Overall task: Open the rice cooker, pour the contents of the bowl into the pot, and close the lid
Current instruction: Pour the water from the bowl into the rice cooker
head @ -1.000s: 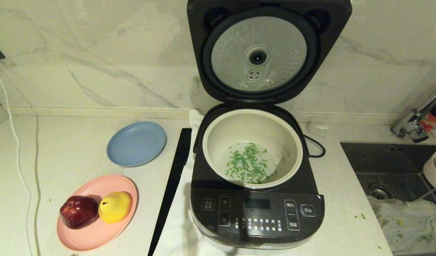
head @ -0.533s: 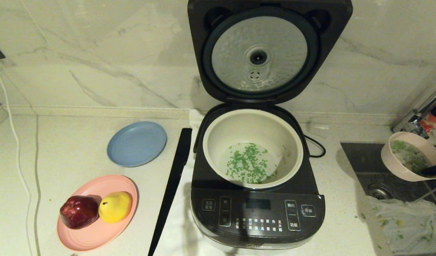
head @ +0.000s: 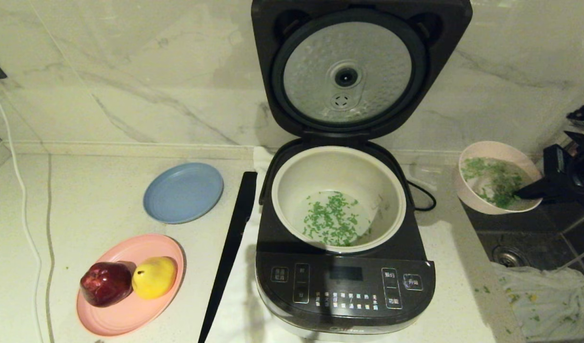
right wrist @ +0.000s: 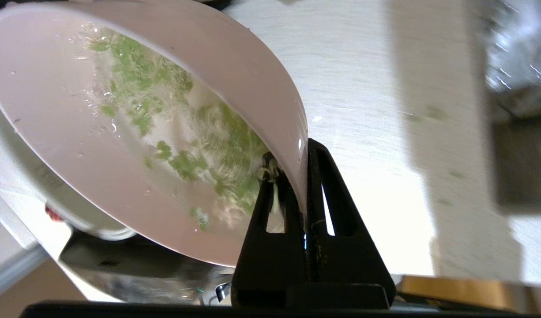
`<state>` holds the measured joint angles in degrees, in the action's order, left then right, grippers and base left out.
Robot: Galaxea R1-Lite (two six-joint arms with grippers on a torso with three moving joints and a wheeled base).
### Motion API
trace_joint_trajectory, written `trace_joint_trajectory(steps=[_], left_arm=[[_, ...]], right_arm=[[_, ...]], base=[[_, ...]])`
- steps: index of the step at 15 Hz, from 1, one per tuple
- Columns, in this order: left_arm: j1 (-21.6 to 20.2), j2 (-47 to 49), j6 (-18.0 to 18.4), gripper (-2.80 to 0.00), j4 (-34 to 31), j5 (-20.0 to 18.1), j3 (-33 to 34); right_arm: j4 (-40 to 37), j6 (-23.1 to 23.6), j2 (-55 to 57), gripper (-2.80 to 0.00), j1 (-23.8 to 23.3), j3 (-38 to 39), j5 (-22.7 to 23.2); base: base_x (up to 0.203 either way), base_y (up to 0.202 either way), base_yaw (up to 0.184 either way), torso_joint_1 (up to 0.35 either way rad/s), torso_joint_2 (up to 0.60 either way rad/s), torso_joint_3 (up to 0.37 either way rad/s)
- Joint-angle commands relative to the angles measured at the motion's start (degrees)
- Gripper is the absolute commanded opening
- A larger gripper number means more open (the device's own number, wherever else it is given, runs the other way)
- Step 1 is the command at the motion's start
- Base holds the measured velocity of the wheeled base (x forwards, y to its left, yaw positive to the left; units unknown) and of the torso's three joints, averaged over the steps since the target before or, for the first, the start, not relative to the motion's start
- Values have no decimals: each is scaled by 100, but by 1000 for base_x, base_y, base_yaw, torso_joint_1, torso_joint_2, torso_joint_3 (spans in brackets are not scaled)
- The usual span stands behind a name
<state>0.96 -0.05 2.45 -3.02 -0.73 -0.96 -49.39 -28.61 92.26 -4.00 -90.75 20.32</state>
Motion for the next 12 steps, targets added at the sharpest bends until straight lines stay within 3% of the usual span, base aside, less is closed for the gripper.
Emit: trace_joint_trajectory(steps=[1,6,12], left_arm=[[0,-4,1,-280,-5,3,0],[0,-13,1,-280,-5,3,0],[0,-4,1,-280,-5,3,0]], right_arm=[[-38,-278,147,-280,719,-525,-196],[-51,-692,464,-280,2057,-1400,-971],[-80,-875,1101,-280,2854,-1982,-1517]], base=[[0,0,0,0,0,0],[0,0,0,0,0,0],[0,0,0,0,0,0]])
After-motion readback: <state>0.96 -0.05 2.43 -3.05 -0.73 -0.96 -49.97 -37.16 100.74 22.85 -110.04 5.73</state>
